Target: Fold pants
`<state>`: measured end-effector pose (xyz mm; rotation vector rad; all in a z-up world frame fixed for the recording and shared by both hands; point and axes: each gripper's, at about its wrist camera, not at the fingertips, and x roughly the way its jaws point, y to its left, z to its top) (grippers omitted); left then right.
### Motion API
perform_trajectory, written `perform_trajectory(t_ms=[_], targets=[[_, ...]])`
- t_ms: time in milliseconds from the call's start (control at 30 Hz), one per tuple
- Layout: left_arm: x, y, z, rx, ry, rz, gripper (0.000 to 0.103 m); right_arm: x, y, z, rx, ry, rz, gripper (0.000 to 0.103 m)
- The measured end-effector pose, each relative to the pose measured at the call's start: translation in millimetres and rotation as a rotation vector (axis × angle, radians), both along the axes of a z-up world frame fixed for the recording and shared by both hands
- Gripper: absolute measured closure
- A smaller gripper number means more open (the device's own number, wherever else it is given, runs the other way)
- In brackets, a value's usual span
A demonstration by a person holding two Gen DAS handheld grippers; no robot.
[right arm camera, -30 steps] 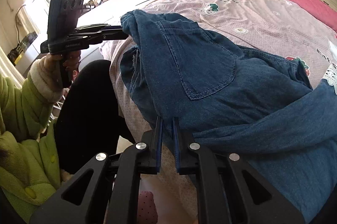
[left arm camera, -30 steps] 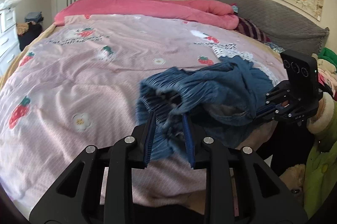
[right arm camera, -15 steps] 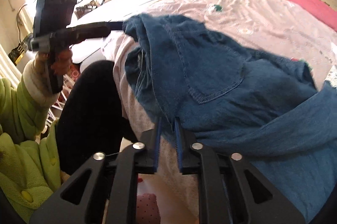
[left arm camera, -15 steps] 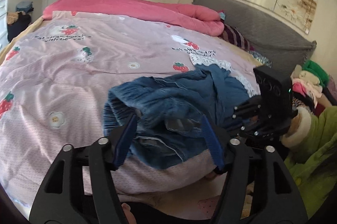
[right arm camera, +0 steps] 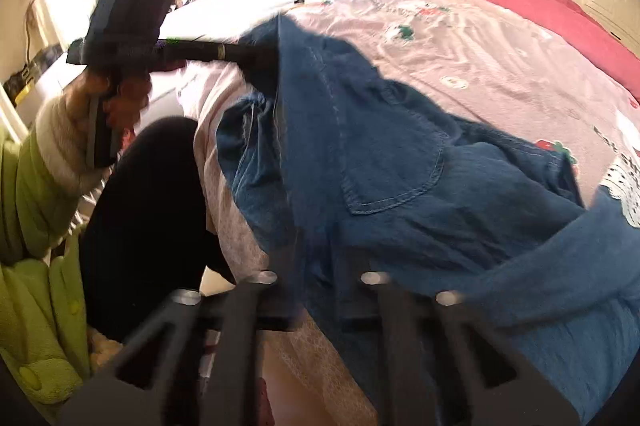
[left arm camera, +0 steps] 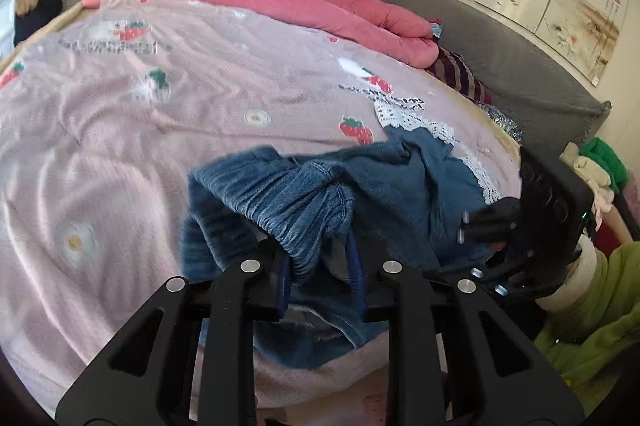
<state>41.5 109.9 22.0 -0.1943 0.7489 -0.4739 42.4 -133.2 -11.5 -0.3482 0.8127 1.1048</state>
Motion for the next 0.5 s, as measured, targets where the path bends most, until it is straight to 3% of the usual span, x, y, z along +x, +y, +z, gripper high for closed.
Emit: perform_trajectory(t_ms=[133, 200, 367, 433, 500], targets=[[-14.5, 7.9, 31.7, 0.072, -0.108, -0.035, 0.088, -2.7, 5.0, 16.8, 0.089, 0.037, 0.03, 0.096], [-22.0, 15.3, 36.5, 0.109, -0.134, -0.052, 0.087, -11.3, 10.6, 22.6, 0.091, -0.009, 0.071, 0.096], [-26.9, 22.6, -8.1, 0.159, 0.017, -0.063, 0.084, -17.1, 26.0, -11.9, -0.054, 0.014, 0.09, 0.095], [-33.8, 22.2, -20.4, 0.171, 0.041, -0.064, 0.077, -16.7, 27.4, -19.9, -0.084, 0.035, 0.085, 0.095], [-38.5, 26.6, -22.3, 0.158, 0.053, -0.052, 0.065, -15.7, 25.7, -21.3, -0.091, 0.052, 0.086, 0.095]])
